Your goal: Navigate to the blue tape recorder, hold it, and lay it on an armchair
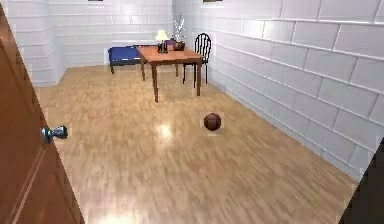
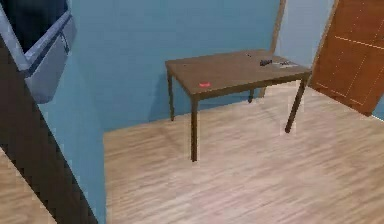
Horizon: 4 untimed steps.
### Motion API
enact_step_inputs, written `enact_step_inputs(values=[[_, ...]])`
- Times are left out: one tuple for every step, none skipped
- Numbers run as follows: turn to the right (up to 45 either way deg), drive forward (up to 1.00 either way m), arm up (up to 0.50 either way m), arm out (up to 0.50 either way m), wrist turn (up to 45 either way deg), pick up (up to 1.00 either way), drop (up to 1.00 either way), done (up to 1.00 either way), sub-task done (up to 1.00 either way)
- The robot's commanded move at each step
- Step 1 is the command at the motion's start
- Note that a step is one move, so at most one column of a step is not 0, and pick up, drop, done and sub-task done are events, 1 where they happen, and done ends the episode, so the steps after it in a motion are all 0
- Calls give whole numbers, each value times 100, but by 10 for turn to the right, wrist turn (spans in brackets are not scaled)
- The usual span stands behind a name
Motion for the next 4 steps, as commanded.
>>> enact_step_inputs(values=[[-150,0,0,0,0,0,0,0,0],[0,90,0,0,0,0,0,0,0],[390,0,0,0,0,0,0,0,0],[0,55,0,0,0,0,0,0,0]])
